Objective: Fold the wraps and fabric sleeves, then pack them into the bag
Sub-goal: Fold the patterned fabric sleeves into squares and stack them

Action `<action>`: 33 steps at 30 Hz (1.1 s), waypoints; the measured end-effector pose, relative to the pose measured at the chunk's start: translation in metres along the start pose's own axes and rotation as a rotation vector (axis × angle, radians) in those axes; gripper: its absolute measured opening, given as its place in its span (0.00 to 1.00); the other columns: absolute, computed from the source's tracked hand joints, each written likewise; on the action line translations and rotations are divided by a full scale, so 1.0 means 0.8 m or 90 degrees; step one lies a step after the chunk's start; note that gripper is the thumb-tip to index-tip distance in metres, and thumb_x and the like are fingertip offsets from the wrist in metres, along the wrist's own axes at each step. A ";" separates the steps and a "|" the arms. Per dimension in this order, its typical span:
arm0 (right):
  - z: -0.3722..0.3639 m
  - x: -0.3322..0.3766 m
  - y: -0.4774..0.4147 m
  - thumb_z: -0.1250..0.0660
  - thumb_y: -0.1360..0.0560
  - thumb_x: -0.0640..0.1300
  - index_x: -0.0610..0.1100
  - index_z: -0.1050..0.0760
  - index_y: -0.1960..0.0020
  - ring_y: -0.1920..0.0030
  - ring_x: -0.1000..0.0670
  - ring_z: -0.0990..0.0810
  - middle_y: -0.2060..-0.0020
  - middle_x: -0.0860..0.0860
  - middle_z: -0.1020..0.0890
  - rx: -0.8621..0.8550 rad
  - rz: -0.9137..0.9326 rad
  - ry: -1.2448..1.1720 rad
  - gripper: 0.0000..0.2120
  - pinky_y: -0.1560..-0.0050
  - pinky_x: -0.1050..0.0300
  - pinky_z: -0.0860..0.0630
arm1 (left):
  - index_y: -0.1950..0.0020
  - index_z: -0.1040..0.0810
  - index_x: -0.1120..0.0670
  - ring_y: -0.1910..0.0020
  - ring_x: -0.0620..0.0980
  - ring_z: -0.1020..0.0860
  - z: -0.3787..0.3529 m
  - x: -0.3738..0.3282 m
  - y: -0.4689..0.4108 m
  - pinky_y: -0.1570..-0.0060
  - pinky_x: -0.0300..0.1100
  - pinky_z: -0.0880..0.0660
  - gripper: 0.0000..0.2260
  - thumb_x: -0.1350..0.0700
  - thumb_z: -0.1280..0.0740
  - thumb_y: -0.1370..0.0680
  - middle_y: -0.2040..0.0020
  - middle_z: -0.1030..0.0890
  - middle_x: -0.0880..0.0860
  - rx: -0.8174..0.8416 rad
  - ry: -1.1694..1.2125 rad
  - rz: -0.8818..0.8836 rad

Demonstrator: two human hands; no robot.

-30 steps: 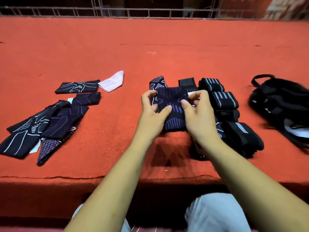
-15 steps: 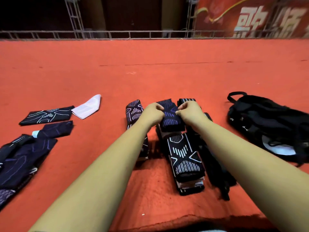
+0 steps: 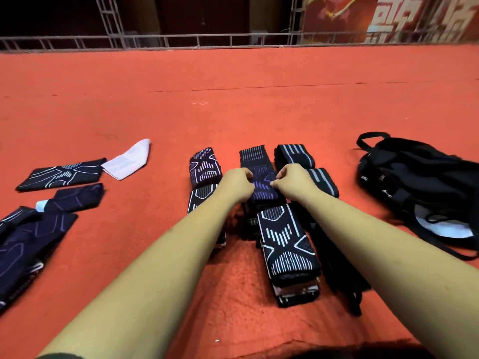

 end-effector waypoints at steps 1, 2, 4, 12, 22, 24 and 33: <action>0.006 0.006 -0.001 0.30 0.26 0.39 0.34 0.22 0.54 0.48 0.41 0.20 0.53 0.40 0.17 -0.003 0.002 0.019 0.07 0.56 0.52 0.27 | 0.34 0.22 0.56 0.39 0.56 0.22 0.011 0.000 0.001 0.41 0.43 0.28 0.15 0.60 0.35 0.21 0.36 0.21 0.56 -0.017 0.024 0.002; 0.014 0.013 -0.001 0.31 0.26 0.39 0.32 0.21 0.52 0.50 0.40 0.20 0.53 0.39 0.17 -0.011 0.004 0.035 0.09 0.55 0.51 0.25 | 0.37 0.21 0.56 0.43 0.55 0.21 0.024 -0.001 0.003 0.46 0.42 0.27 0.14 0.60 0.35 0.21 0.39 0.20 0.56 -0.036 0.042 -0.001; 0.030 0.038 0.001 0.34 0.27 0.38 0.33 0.19 0.52 0.55 0.40 0.21 0.58 0.39 0.17 -0.036 0.026 0.058 0.09 0.61 0.53 0.27 | 0.42 0.20 0.55 0.51 0.52 0.21 0.060 -0.001 0.007 0.53 0.39 0.28 0.09 0.60 0.35 0.22 0.45 0.19 0.54 -0.071 0.077 -0.019; -0.025 0.202 0.033 0.36 0.27 0.40 0.33 0.19 0.54 0.52 0.37 0.19 0.57 0.35 0.17 0.004 0.178 -0.008 0.12 0.54 0.51 0.24 | 0.59 0.21 0.50 0.54 0.56 0.17 0.206 0.158 0.089 0.47 0.54 0.20 0.07 0.61 0.33 0.24 0.58 0.16 0.55 -0.153 0.188 0.050; -0.261 0.354 0.174 0.36 0.28 0.38 0.35 0.22 0.61 0.57 0.38 0.22 0.63 0.37 0.20 0.203 0.281 -0.078 0.07 0.55 0.49 0.26 | 0.53 0.19 0.55 0.54 0.54 0.21 0.302 0.454 0.328 0.55 0.44 0.29 0.03 0.60 0.31 0.24 0.54 0.16 0.56 -0.292 0.027 0.357; -0.305 0.369 0.200 0.36 0.29 0.37 0.35 0.21 0.61 0.54 0.38 0.20 0.62 0.37 0.18 0.238 0.300 -0.079 0.07 0.53 0.49 0.26 | 0.48 0.19 0.56 0.52 0.53 0.21 0.292 0.494 0.355 0.52 0.44 0.28 0.08 0.54 0.28 0.25 0.49 0.16 0.57 -0.259 0.023 0.405; -0.409 0.377 0.265 0.33 0.28 0.38 0.35 0.21 0.48 0.46 0.40 0.21 0.49 0.39 0.17 0.313 0.336 -0.057 0.10 0.46 0.52 0.30 | 0.32 0.23 0.54 0.38 0.60 0.26 0.224 0.530 0.379 0.36 0.51 0.30 0.21 0.51 0.28 0.24 0.39 0.26 0.59 -0.272 -0.140 0.336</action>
Point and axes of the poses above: each hand's wrist, its own y-axis away from the middle knuckle, its own z-axis out of the back of the hand, x = y × z, the point moved 9 cm from there along -y, towards the middle knuckle
